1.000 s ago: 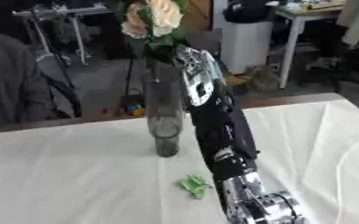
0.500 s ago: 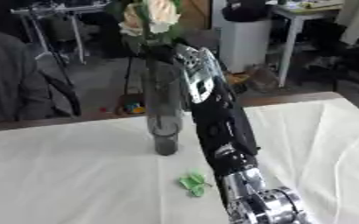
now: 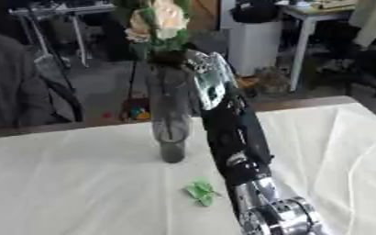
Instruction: Arrange flowers into the vase.
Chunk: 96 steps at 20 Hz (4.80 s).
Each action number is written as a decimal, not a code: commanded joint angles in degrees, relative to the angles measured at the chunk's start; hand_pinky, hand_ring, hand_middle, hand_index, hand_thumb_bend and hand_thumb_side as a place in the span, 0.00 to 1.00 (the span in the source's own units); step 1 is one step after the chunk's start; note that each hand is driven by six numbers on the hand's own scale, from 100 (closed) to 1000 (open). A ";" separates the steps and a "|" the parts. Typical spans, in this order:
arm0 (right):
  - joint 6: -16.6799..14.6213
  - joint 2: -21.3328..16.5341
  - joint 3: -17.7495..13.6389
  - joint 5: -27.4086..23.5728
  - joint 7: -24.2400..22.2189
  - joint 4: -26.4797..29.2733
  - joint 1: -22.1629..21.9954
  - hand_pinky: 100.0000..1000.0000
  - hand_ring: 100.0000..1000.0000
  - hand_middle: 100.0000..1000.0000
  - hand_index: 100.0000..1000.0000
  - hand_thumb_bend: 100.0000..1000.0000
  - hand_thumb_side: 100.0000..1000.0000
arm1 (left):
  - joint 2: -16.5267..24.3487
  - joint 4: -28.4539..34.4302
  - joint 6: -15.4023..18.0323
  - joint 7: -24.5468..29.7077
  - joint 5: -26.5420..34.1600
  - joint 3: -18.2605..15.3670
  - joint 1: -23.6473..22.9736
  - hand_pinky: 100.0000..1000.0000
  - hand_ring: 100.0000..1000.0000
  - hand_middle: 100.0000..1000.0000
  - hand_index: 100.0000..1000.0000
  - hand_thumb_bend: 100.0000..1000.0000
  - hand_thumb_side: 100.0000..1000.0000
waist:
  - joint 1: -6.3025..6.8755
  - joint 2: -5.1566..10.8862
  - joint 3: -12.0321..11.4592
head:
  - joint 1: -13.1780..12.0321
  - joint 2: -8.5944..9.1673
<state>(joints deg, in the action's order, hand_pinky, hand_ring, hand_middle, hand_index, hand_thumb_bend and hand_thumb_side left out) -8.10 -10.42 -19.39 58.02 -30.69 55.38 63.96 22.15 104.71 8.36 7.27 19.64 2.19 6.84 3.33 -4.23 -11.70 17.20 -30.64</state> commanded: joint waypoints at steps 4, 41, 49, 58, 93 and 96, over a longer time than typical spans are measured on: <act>-0.78 -2.16 -0.15 3.88 0.18 0.53 0.76 0.90 0.90 0.92 0.72 0.20 0.89 | 1.29 0.64 0.25 0.15 -0.18 -0.68 0.19 0.73 0.68 0.58 0.74 0.56 0.94 | 0.12 0.66 0.13 | 0.01 -0.12; -0.75 -7.81 0.30 8.82 -2.11 -2.93 -0.04 1.00 1.00 1.00 0.90 0.32 0.99 | 1.61 0.17 0.17 0.10 -0.51 -1.08 -0.31 0.74 0.67 0.58 0.74 0.56 0.95 | -1.07 1.19 1.35 | -0.98 0.19; -5.73 -8.72 4.18 3.69 -3.33 -6.44 0.00 1.00 1.00 1.00 0.91 0.66 0.91 | 1.78 -0.11 0.05 0.16 -0.56 -1.15 -0.43 0.74 0.67 0.58 0.74 0.56 0.95 | -1.75 1.50 1.71 | -1.05 0.08; -8.25 -10.25 6.67 -2.74 -3.86 -9.22 -0.64 1.00 1.00 1.00 0.90 0.62 0.95 | 1.95 -0.30 -0.02 0.24 -0.64 -1.19 -0.63 0.74 0.67 0.58 0.74 0.56 0.95 | -2.27 1.82 1.96 | -1.18 -0.11; -8.48 -14.31 7.70 -7.05 -2.10 -11.17 -2.45 1.00 1.00 1.00 0.89 0.52 1.00 | 2.41 -0.93 -0.12 0.08 -0.96 -1.52 -1.39 0.74 0.67 0.58 0.74 0.56 0.95 | -3.31 2.86 2.77 | -1.74 -0.63; -8.27 -13.87 7.69 -6.94 -2.02 -10.93 -2.14 1.00 1.00 1.00 0.89 0.51 1.00 | 2.42 -0.91 -0.09 0.08 -0.93 -1.52 -1.42 0.74 0.67 0.58 0.74 0.56 0.95 | -3.24 2.93 2.76 | -1.70 -0.57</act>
<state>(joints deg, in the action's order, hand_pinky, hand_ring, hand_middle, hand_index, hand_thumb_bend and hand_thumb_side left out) -16.45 -22.97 -11.63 51.35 -32.85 42.94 60.27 22.78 103.28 8.14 7.44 18.87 1.16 5.06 -0.07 -2.07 -8.97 15.63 -31.12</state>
